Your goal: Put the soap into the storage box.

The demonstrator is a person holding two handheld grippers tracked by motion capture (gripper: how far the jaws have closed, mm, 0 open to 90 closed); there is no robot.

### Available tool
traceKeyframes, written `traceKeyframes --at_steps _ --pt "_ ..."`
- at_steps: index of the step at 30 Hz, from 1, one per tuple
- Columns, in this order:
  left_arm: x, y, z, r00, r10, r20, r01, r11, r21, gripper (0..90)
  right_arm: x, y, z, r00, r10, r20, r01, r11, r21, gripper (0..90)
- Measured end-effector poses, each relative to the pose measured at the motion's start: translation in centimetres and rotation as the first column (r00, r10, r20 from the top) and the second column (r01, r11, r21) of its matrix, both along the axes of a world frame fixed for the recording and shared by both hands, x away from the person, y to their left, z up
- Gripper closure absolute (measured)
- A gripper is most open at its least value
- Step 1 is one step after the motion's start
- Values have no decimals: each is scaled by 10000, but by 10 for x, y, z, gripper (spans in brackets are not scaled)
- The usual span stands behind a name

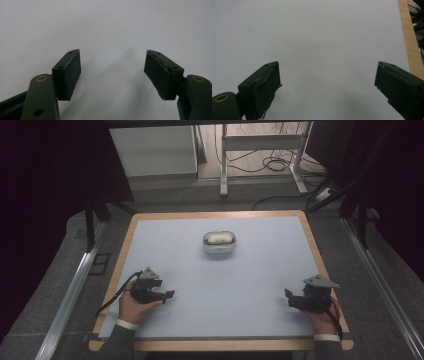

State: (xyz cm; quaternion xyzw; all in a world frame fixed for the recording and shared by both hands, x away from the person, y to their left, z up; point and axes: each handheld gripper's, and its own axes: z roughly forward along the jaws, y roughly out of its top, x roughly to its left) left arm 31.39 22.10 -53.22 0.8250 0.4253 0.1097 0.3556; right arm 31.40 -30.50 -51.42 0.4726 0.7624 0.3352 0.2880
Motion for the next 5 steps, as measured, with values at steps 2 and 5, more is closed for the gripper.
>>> traceKeyframes --at_steps 2,5 --pt "0 0 0 10000 6 -3 -6 10000 -13 298 0 0 1 10000 18 4 -18 10000 -2 60" --pt "1 1 2 10000 -48 -32 47 9998 -218 292 -1 0 1 10000 -1 58 1 10000 -9 60"
